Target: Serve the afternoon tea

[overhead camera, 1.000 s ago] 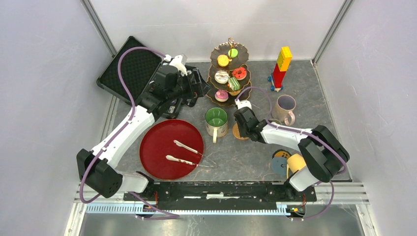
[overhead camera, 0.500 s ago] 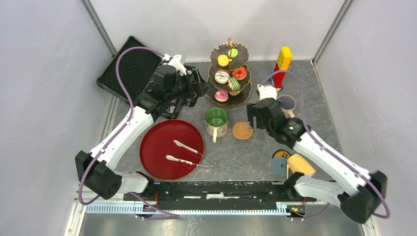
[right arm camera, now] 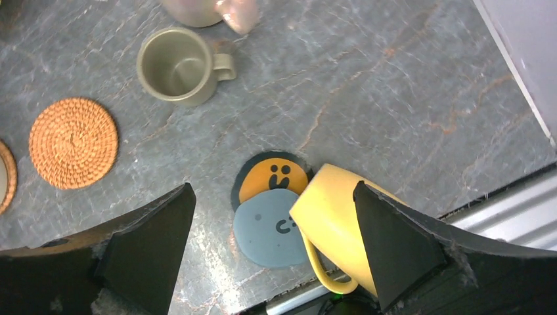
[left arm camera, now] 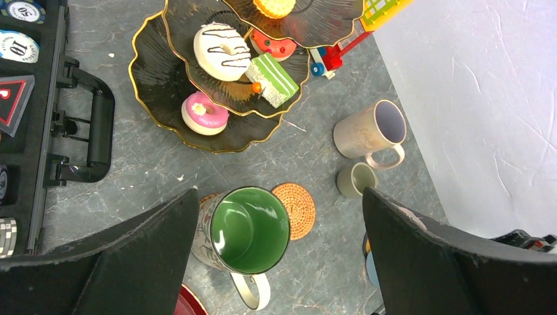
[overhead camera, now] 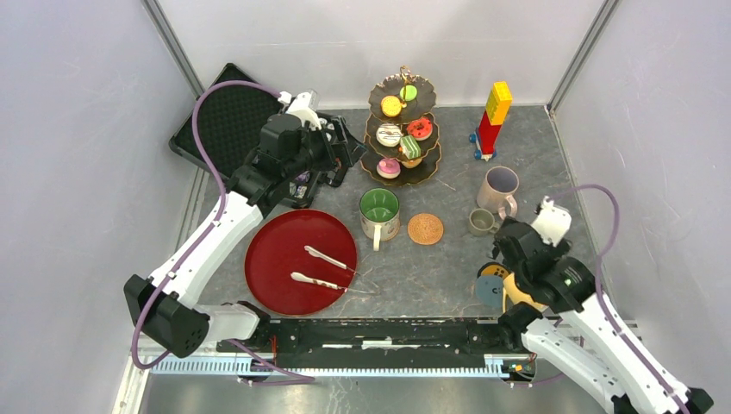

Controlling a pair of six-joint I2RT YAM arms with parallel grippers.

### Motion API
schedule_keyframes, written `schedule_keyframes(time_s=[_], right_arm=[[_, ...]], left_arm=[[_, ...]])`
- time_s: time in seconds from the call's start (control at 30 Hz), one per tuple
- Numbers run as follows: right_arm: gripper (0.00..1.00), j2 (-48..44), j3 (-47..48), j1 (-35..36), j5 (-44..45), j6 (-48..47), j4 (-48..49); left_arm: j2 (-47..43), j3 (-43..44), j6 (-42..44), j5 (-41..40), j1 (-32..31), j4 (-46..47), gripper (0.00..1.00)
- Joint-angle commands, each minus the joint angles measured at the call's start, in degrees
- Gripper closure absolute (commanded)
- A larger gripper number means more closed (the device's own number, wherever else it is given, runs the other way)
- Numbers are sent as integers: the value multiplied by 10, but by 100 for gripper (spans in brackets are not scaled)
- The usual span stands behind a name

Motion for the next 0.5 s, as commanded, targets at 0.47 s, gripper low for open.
schedule_keyframes(time_s=[0.47], right_arm=[[2,135,7,-240,-208,-347,359]], left_arm=[[-8,-1,6,18,1,31,0]])
